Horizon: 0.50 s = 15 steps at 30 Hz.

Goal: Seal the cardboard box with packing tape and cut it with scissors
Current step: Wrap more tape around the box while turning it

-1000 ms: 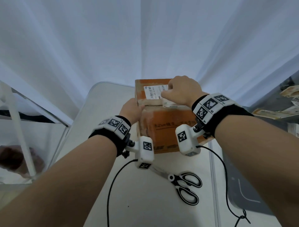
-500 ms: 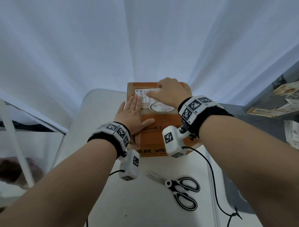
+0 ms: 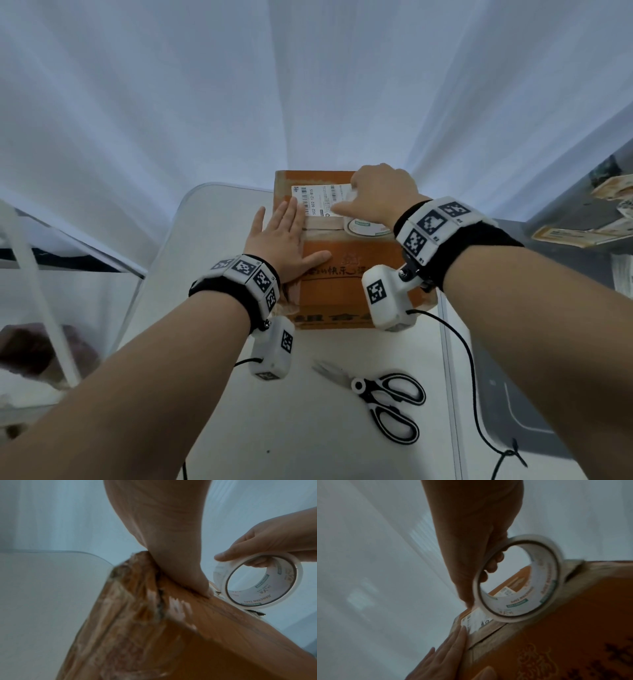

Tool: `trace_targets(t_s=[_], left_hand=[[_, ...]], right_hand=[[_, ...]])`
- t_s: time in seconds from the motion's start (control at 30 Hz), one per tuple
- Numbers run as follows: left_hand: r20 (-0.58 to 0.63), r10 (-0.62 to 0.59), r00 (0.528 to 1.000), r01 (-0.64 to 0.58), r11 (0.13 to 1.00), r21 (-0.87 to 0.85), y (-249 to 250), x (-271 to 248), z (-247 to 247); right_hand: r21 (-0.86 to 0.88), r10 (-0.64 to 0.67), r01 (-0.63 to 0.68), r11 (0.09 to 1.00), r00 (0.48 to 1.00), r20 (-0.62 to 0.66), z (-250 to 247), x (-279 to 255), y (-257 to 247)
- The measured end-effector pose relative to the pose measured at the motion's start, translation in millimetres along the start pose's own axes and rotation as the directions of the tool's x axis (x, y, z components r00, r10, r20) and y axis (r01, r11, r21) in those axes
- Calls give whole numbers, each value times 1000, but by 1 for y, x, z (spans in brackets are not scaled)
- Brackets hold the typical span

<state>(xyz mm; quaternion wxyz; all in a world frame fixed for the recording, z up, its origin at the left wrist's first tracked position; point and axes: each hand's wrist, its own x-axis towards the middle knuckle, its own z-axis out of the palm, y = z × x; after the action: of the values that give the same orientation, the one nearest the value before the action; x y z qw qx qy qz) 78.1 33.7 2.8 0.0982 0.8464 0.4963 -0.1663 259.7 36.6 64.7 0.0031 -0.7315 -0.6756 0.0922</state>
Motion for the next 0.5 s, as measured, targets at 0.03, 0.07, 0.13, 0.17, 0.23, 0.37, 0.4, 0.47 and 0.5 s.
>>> trace_targets(t_s=[0.03, 0.07, 0.13, 0.17, 0.23, 0.37, 0.4, 0.47, 0.5], left_hand=[[6, -2, 1000, 2, 1000, 4, 0, 0, -1], [10, -2, 1000, 2, 1000, 11, 1, 0, -1], [14, 0, 1000, 0, 1000, 17, 3, 1, -2], [14, 1, 1000, -2, 1000, 18, 3, 1, -3], [10, 13, 1000, -13, 1000, 19, 1, 1, -2], [3, 68, 998, -68, 996, 65, -13, -2, 0], [7, 79, 997, -79, 994, 79, -14, -3, 0], [19, 87, 996, -88, 991, 104, -14, -3, -3], [20, 84, 996, -86, 989, 119, -12, -3, -5]], right_hand=[[99, 14, -13, 995, 1000, -6, -1, -3, 7], [242, 20, -19, 970, 1000, 0, -2, -6, 14], [462, 25, -24, 887, 1000, 5, -2, -14, 24], [492, 18, -12, 871, 1000, -8, -3, -17, 25], [450, -5, 16, 893, 1000, -26, -4, -18, 25], [100, -7, 6, 995, 1000, 14, -17, -16, 29], [21, -3, 3, 1000, 1000, 16, -17, -18, 30], [-127, -13, 12, 992, 1000, -5, -11, -22, 30], [-160, -13, 9, 987, 1000, -24, -6, -23, 30]])
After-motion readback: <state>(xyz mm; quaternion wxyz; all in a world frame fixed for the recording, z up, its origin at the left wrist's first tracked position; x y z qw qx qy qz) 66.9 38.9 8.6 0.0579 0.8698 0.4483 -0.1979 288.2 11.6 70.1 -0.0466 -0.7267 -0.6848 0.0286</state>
